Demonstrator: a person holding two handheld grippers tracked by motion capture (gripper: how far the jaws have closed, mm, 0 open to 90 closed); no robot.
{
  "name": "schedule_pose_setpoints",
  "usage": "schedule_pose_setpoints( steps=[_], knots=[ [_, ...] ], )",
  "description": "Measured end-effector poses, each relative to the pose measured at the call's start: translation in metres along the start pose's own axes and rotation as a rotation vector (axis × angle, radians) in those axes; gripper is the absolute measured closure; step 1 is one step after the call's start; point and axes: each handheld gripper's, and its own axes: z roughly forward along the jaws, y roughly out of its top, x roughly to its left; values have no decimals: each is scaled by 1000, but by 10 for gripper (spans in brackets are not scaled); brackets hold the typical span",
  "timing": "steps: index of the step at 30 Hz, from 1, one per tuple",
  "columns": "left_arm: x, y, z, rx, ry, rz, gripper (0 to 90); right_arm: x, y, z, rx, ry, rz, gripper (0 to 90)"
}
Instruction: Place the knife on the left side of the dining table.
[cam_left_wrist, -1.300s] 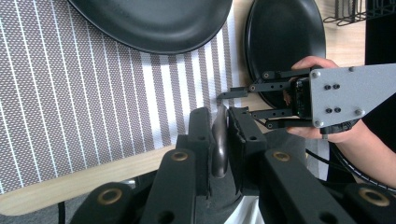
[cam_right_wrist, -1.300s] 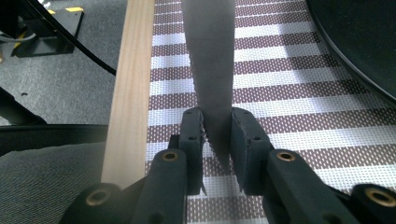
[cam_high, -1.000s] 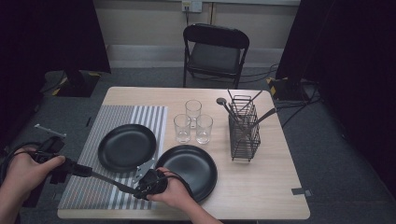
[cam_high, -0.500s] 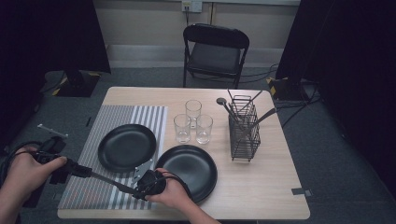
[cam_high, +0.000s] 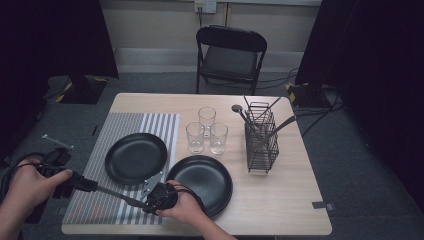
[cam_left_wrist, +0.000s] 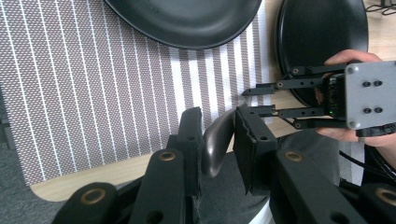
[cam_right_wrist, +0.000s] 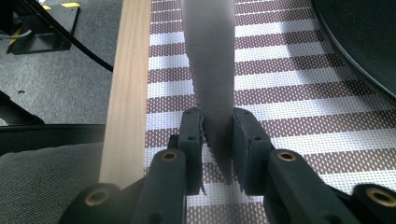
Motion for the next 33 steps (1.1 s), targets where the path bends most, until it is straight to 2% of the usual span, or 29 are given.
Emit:
schedule_pose_setpoints(
  steps=[3,6,11,16,24,25,29,31,33],
  knots=[
    [1,-1,1,-7,12,-13,721,1,1,0,6,-6,-12,754],
    [2,-1,3,-6,-1,-23,717,1,1,-1,9,-7,-14,754],
    [4,-1,4,5,17,-19,706,0,-1,-1,8,-9,-13,754],
    [6,-1,5,4,21,-13,704,0,-1,0,8,-10,-13,753],
    [7,-1,6,7,19,-25,698,-1,-1,0,9,-7,-12,750],
    [7,-1,6,8,17,-26,698,-1,-2,0,4,-2,1,746],
    [7,-1,6,9,16,-28,698,-1,-1,1,1,-6,-6,735],
    [6,-1,6,9,16,-29,697,-1,0,1,-4,-7,8,724],
    [6,-1,6,10,21,-25,697,0,1,1,-5,-9,-1,723]
  ],
)
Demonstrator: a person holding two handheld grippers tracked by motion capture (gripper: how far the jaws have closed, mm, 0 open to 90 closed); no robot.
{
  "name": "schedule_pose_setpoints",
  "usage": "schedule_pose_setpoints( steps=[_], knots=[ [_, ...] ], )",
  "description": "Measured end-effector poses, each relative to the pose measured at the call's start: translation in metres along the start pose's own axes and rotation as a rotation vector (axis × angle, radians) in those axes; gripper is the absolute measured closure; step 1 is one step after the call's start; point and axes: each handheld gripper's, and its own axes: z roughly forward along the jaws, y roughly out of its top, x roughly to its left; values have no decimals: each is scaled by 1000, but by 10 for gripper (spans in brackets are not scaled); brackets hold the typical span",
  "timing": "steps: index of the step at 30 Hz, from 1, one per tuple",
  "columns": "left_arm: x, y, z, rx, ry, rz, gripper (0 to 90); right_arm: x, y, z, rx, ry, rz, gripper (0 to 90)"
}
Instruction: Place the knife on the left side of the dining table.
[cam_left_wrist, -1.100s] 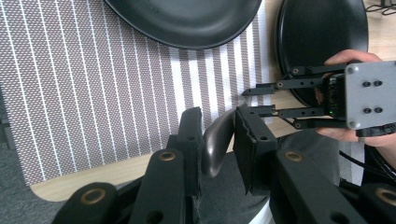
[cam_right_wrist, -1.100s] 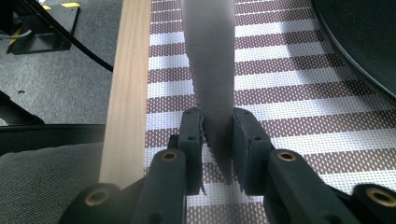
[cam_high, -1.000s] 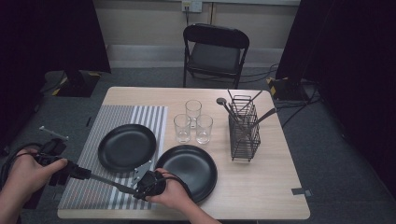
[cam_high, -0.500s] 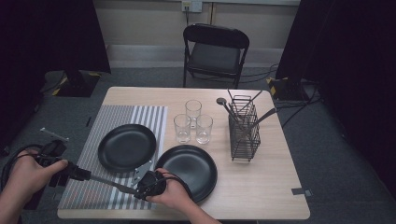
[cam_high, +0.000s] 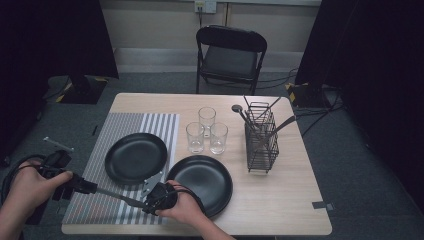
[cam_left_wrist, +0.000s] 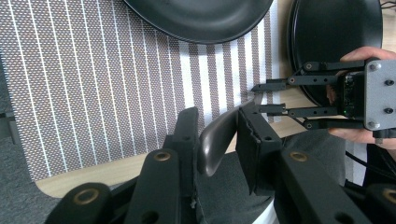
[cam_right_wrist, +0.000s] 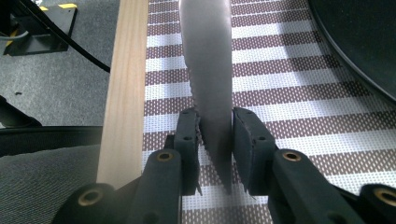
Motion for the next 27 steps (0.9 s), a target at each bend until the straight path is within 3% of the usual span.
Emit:
schedule_pose_setpoints(
  steps=[27],
  knots=[
    [2,0,1,1,2,11,689,1,4,3,10,7,-17,745]
  ],
)
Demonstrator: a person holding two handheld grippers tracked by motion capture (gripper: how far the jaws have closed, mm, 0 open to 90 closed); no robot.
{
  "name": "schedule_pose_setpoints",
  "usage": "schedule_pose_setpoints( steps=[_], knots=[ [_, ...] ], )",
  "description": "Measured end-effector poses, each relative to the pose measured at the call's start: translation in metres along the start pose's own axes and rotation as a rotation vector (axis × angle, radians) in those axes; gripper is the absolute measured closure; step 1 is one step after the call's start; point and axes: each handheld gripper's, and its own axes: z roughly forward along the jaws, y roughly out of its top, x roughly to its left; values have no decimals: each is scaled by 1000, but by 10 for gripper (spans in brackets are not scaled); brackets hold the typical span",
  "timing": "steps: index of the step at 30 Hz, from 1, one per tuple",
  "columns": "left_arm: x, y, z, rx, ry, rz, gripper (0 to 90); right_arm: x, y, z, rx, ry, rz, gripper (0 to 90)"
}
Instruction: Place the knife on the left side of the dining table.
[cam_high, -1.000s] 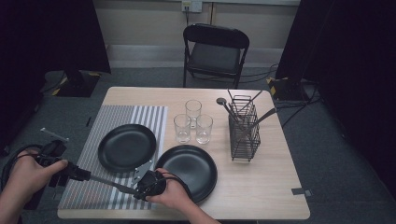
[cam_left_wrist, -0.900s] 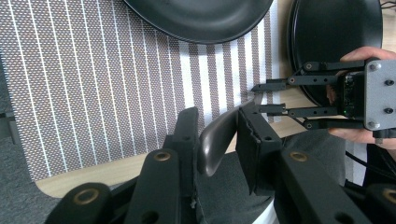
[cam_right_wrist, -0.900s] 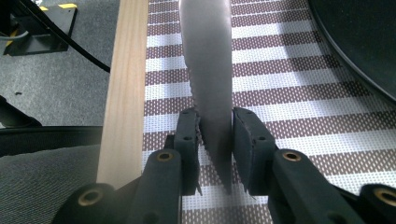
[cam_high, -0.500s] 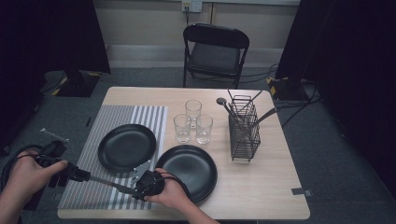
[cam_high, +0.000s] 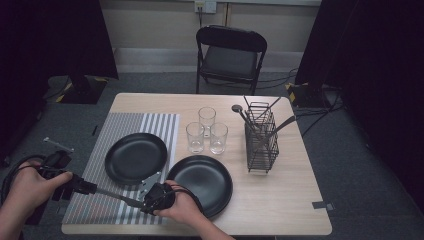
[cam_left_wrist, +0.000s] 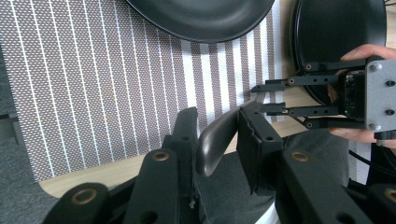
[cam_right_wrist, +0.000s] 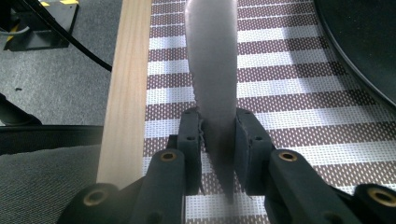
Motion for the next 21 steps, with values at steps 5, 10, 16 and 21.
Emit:
schedule_pose_setpoints(
  steps=[5,10,16,21],
  knots=[
    [0,0,0,2,0,2,688,1,-1,0,-5,-8,-8,747],
    [1,-1,2,2,-1,-6,683,1,-1,-1,-2,-20,-24,748],
    [3,-1,5,7,7,-2,670,2,-2,-3,4,-29,-31,749],
    [4,-1,6,4,0,-8,669,2,-3,-3,7,-27,-28,749]
  ],
)
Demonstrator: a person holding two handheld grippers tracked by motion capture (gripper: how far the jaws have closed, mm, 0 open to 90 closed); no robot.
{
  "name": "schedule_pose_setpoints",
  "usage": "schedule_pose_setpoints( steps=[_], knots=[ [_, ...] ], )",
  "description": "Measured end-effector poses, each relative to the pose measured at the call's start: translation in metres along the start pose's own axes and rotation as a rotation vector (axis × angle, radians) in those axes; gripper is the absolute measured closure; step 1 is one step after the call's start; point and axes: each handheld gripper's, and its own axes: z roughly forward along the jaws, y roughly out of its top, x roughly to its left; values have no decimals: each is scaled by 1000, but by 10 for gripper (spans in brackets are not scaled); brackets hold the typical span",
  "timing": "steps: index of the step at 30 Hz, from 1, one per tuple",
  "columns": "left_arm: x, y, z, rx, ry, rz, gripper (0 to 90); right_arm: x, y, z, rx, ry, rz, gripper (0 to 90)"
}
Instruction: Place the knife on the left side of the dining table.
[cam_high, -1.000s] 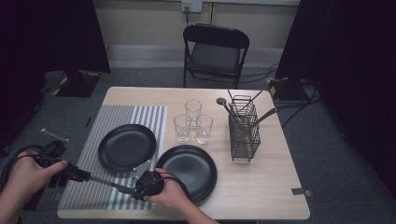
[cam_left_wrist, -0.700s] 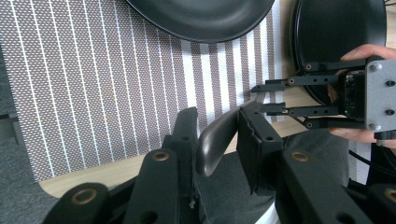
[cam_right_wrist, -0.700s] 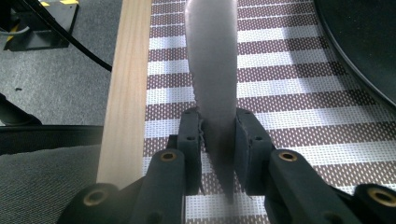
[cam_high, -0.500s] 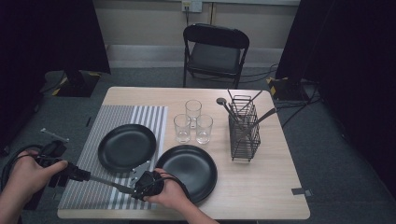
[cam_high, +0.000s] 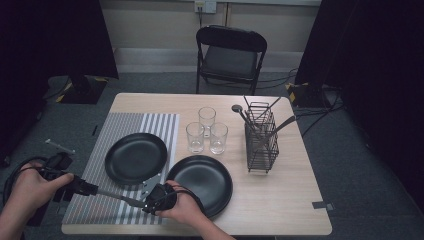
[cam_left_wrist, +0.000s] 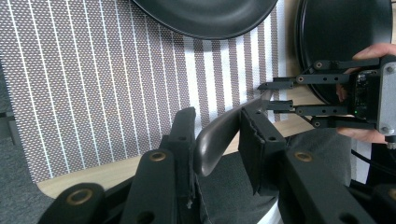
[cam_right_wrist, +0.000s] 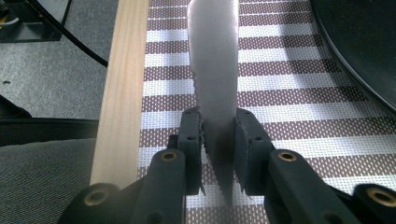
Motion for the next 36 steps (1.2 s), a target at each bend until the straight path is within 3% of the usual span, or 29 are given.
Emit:
schedule_pose_setpoints(
  steps=[36],
  knots=[
    [10,-3,12,23,23,-14,613,0,-3,-1,4,-6,-21,749]
  ],
)
